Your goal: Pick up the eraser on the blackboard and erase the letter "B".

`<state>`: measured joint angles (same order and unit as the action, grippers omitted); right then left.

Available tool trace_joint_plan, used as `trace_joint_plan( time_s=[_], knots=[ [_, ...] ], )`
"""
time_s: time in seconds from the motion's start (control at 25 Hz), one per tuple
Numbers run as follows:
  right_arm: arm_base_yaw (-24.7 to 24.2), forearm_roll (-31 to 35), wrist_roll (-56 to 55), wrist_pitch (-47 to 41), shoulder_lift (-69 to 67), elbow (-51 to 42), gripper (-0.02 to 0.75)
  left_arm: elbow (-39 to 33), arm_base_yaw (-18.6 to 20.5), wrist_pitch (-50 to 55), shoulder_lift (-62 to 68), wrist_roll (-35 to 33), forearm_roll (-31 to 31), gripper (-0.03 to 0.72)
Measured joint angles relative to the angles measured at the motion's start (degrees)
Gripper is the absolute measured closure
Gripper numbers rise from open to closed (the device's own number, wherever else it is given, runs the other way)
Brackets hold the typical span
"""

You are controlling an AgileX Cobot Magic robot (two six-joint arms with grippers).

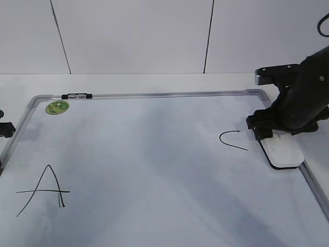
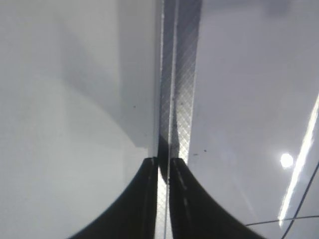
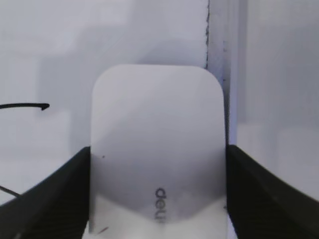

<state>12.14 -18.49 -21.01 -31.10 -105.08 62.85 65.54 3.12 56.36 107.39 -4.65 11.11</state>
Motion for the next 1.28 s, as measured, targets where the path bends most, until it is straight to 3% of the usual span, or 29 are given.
trace_joint_plan(
  time_s=[0.24,0.8,1.28],
  knots=[
    [0.0,0.0,-0.3,-1.5,-0.7,0.0,0.109,0.0,0.0,0.1,0.0,0.0,0.1,0.634],
    [0.0,1.5,-0.3,-7.3,-0.7,3.9,0.144,0.0,0.0,0.1,0.0,0.0,0.2,0.634],
    [0.0,8.1,2.6,-17.6,-0.7,12.4,0.15,0.0,0.0,0.1,0.0,0.0,0.3,0.633]
  ],
)
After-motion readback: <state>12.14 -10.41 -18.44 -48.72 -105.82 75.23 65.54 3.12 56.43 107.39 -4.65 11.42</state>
